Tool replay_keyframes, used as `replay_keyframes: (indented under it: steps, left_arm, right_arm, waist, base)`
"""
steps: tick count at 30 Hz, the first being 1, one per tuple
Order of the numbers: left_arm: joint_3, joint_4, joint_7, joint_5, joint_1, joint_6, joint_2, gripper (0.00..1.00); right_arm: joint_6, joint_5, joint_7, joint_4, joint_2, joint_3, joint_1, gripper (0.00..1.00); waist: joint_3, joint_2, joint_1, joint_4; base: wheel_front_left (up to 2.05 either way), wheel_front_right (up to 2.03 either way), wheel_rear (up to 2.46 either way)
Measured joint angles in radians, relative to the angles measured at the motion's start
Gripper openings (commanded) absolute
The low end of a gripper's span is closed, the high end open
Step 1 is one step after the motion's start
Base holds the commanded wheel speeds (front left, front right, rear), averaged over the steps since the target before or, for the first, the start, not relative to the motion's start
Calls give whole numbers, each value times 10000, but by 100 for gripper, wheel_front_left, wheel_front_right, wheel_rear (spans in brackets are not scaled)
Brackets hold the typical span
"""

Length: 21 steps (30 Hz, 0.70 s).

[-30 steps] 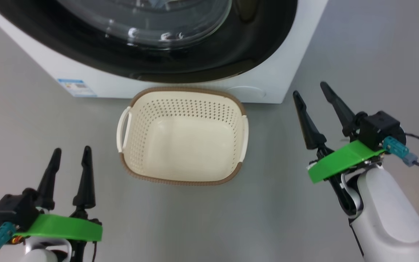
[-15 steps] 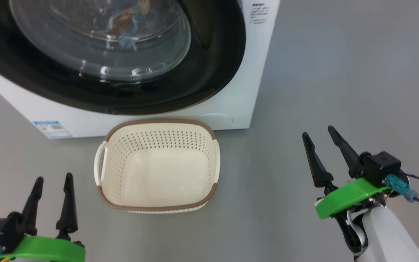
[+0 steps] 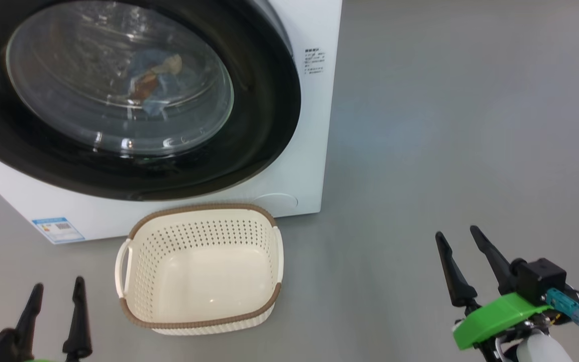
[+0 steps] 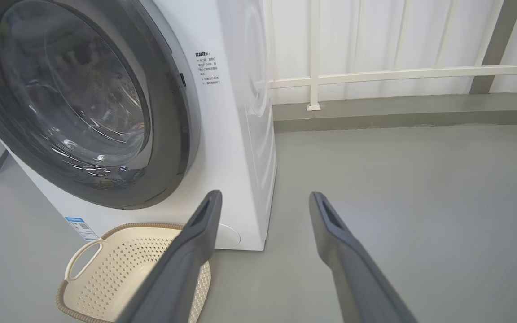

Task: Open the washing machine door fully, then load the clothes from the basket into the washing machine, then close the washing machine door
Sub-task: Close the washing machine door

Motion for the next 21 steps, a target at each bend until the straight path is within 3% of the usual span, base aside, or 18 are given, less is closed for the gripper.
replay_keyframes:
  steps: [21]
  left_arm:
    - [522,-2,0,247,822,0,-29,100]
  right_arm:
    - [0,2,0,-428,-153,-569,1156,100]
  waist:
    - [-640,0,0,-176]
  base:
    - [0,0,0]
